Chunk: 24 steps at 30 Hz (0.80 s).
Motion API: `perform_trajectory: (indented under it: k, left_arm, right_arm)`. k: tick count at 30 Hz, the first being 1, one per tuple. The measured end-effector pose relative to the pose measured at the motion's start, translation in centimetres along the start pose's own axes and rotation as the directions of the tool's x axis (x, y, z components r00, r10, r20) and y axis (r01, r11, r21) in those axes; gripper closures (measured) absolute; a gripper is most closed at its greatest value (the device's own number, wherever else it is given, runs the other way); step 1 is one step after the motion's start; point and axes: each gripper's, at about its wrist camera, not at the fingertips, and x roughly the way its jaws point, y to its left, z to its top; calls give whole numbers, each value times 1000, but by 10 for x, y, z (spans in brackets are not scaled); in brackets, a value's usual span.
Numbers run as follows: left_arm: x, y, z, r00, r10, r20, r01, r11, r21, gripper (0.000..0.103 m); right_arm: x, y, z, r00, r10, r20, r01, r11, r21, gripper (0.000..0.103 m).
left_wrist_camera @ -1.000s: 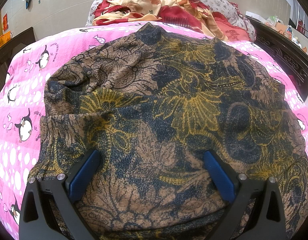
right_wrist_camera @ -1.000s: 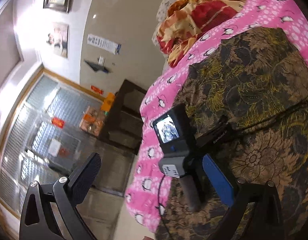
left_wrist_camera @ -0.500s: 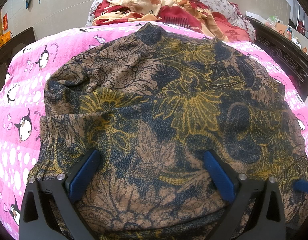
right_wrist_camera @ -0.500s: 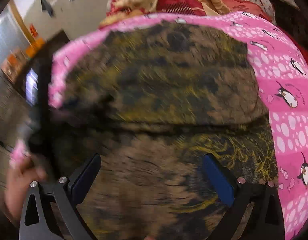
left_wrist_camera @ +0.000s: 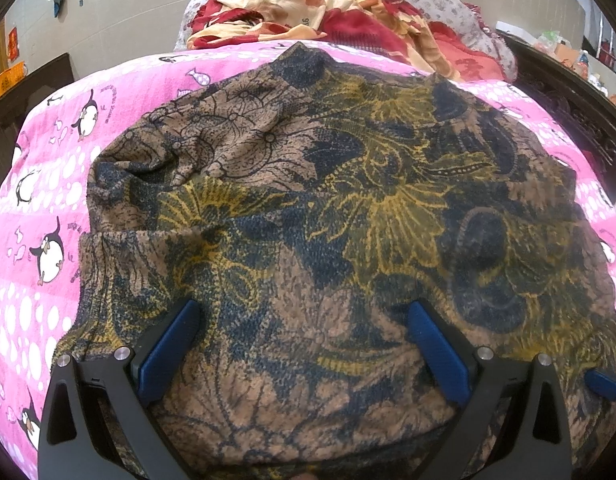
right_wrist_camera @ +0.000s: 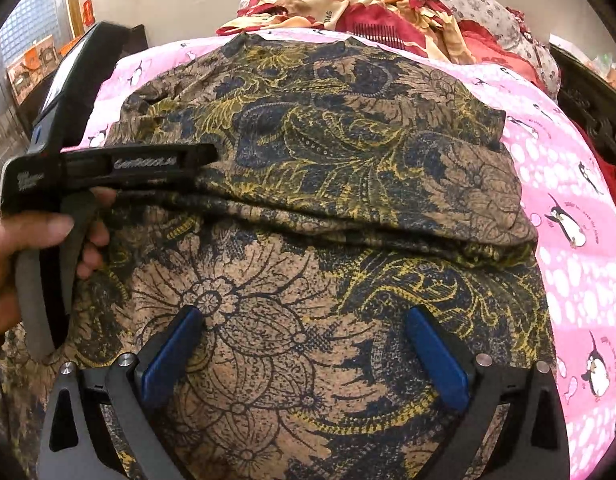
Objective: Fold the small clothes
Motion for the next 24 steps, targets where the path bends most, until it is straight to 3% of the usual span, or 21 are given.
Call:
perform_trajectory:
  k: [7,9,11,13,15,17,20,21,22,24]
  left_arm:
    - [-20,8,-9,996,-57,-68,58,998,19,0]
    - [-37,11,-17,998,-39,-52,41,998,37,0]
    - [-51,14,-24,998,55,-18,-54,997,64,0]
    - [-48,29,-29,997,76,-30,-75,997,8,0]
    - [-33,42,-33,995,24,-95,-31,997,-74,0]
    - [-34,38,-29,996,37,-85,-42,997,-60,0]
    - [-33,35,-28,994,40,-98,-46,997,-61,0]
    - [-33,33,-29,995,39,-95,-44,998,-49,0]
    - [-34,32,-29,995,36,-89,-39,998,-39,0]
    - [-38,30,-30,994,33,-102,-32,999,12,0]
  right_arm:
    - [-2,1,-1,1000,6,1,-6,1000,5,0]
    - [-7,3,4,1000,4,-29,-5,1000,-19,0]
    - [-23,-1,19,1000,-16,22,17,1000,-18,0]
    - [-34,-7,43,995,-44,86,46,999,-12,0]
    - [-34,-16,65,991,-67,115,66,998,12,0]
    - [-13,-24,81,996,-47,79,48,999,-7,0]
    - [51,-39,68,989,-48,-138,46,999,-12,0]
    - [44,-43,61,999,-29,-45,28,1000,-4,0]
    - [39,-45,56,1000,-14,-5,14,1000,13,0]
    - [36,-41,55,999,-29,-21,29,1000,-4,0]
